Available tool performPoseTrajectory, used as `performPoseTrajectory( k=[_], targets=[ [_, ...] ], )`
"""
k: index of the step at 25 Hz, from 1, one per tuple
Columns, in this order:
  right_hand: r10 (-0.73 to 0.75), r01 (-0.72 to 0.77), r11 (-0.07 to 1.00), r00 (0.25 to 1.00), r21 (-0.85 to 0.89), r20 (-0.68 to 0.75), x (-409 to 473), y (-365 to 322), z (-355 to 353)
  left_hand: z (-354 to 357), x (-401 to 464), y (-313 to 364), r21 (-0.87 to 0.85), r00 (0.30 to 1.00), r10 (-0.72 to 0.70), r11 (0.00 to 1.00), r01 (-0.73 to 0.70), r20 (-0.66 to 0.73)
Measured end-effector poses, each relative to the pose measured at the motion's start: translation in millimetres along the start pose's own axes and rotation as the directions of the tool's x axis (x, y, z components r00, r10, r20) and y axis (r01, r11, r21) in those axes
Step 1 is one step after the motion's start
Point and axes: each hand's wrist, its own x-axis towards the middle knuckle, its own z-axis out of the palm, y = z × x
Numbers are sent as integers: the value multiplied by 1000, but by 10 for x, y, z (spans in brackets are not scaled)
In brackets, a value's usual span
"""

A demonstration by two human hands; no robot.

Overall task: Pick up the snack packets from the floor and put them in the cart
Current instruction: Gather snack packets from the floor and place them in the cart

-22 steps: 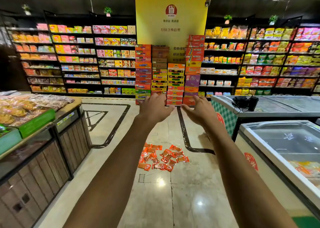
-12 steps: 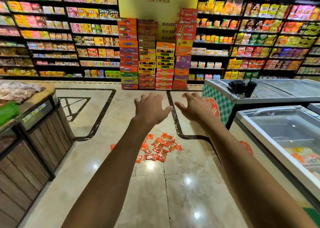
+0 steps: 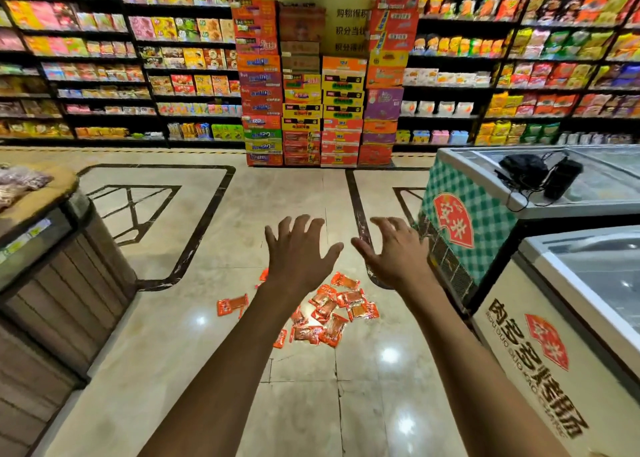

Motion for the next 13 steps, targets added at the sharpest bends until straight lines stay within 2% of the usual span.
performPoseTrajectory(
  k=[4,7,11,13],
  targets=[
    [-10,12,999,999,-31,36,933,161,353,425,852,-89,-27,999,-20,999,21,38],
    [-9,9,1000,1000,-15,12,1574,282,643,748,1490,-175,-57,1000,-28,998,29,12],
    [22,-22,1000,1000,8,-12,2750,445,1275,1394,2683,-347,-88,999,-44,995,45,12],
    [51,-51,998,999,24,-5,3268,543,1587,1714,3243,-410,-90,998,-21,996,26,55]
  ],
)
